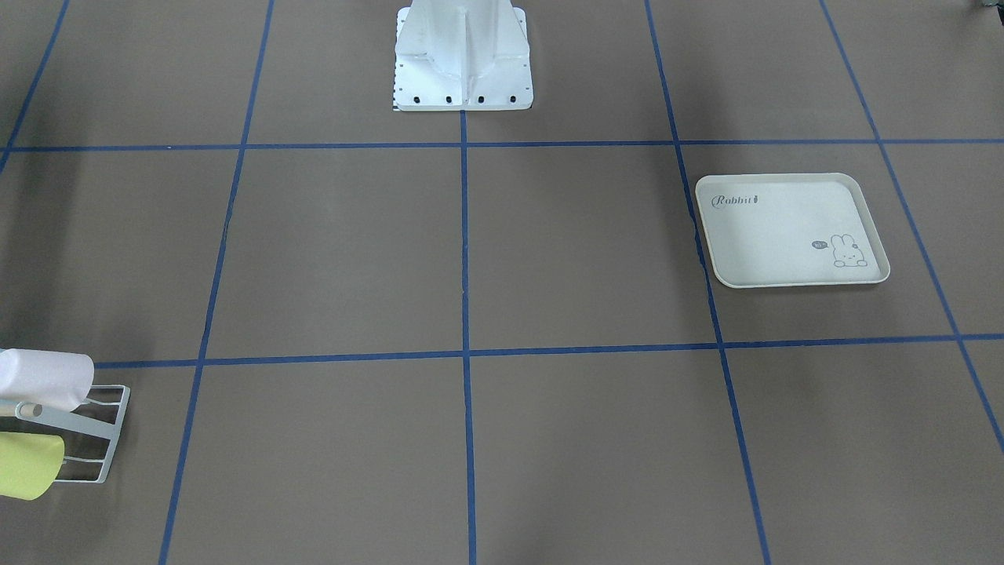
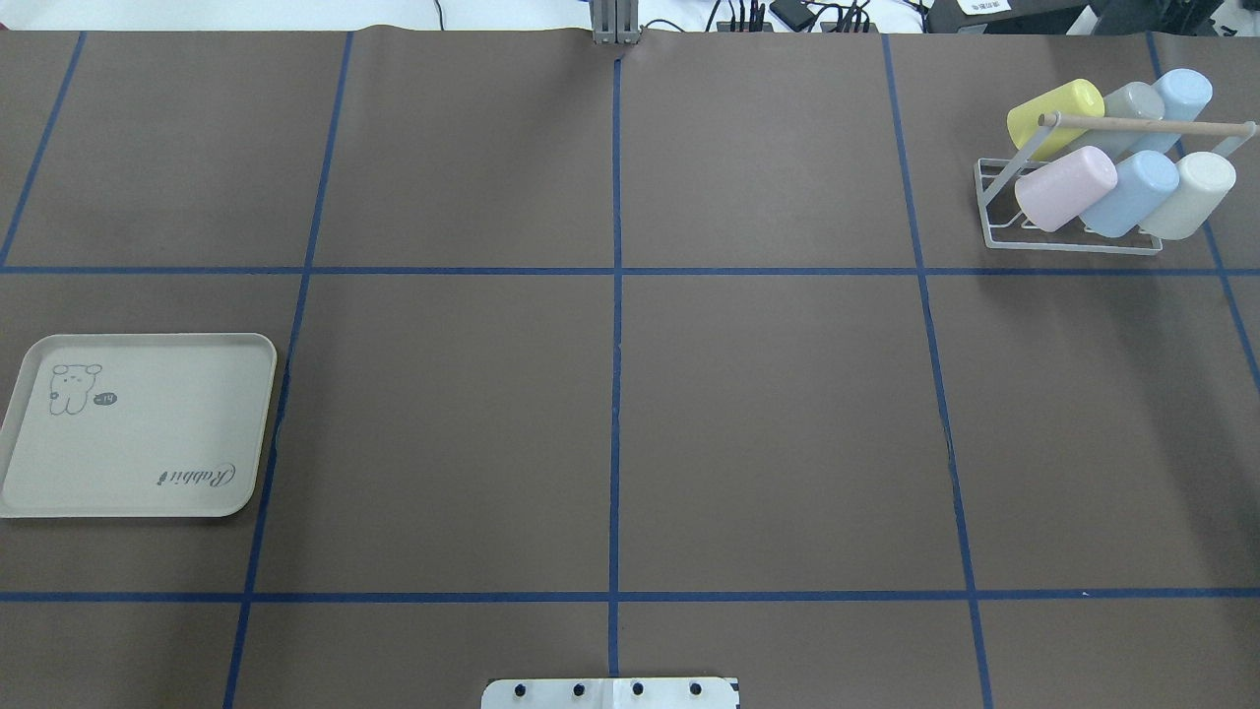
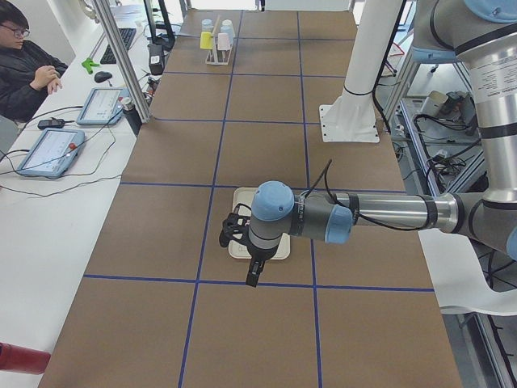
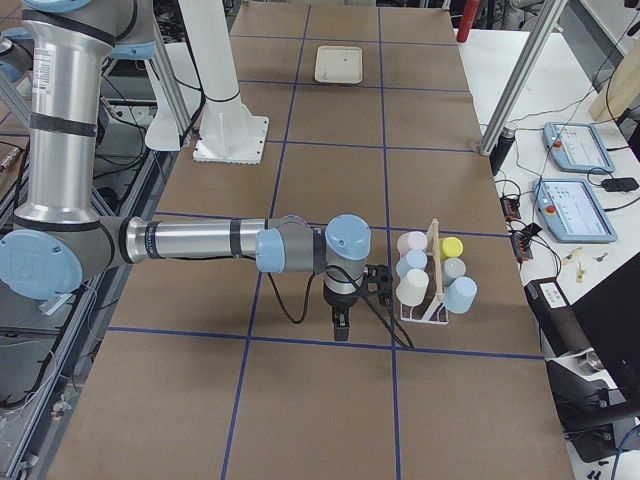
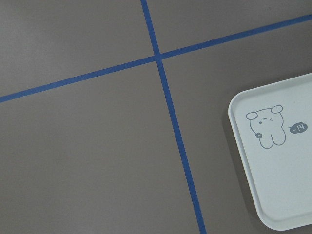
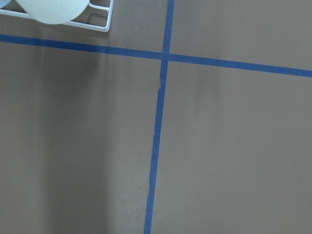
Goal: Transfer IKEA cup to right arm and place on rack
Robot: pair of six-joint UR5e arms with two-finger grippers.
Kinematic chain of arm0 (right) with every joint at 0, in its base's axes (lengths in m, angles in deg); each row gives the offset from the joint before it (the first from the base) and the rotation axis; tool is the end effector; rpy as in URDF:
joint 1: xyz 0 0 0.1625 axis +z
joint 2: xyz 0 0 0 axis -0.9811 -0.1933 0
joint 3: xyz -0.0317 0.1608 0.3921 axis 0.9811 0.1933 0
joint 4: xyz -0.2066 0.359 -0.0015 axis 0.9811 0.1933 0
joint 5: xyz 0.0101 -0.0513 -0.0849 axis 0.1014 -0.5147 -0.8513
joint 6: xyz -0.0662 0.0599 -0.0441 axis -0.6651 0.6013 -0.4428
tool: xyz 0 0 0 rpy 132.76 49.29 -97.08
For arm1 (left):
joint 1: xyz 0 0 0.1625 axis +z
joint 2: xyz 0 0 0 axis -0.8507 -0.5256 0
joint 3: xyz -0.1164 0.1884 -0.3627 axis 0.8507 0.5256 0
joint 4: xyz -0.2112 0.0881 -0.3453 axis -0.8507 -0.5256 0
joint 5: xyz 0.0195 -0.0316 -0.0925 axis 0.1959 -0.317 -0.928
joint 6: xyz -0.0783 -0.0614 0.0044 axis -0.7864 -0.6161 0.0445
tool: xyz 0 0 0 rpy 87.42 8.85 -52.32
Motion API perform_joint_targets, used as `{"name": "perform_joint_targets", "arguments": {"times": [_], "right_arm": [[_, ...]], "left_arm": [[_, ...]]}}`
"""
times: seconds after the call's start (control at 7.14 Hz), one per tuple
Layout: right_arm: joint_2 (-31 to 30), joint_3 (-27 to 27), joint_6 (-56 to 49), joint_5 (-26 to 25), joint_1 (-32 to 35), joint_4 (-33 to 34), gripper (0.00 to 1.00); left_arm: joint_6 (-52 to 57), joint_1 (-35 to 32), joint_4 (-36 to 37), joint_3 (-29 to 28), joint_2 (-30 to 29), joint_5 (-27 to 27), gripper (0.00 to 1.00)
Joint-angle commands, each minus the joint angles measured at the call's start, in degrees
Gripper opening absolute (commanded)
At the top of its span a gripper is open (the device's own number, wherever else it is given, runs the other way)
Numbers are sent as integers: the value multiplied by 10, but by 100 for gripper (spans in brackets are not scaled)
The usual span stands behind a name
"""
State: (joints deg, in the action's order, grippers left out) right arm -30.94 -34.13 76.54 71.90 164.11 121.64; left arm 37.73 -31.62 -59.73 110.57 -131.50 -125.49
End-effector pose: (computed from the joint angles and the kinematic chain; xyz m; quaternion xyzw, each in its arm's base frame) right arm 0.0339 -0.4386 0.6310 0.0106 -0.3383 -0.0440 0.9399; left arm -0.0657 -0.3783 0.6214 0.1026 0.3542 0.0897 0.9252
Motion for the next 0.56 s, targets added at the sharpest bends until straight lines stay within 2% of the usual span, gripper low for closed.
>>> {"name": "perform_joint_targets", "arguments": {"times": [0.0,0.28,0.42], "right_arm": [[0,0,0,19,0,0,99],[1,1,0,57,0,1,99],[2,0,0,58,0,0,99]], "left_arm": [[-1,0,1,-1,4,1,100],[0,0,1,-10,8,1,100],[0,0,2,-19,8,1,100]]}}
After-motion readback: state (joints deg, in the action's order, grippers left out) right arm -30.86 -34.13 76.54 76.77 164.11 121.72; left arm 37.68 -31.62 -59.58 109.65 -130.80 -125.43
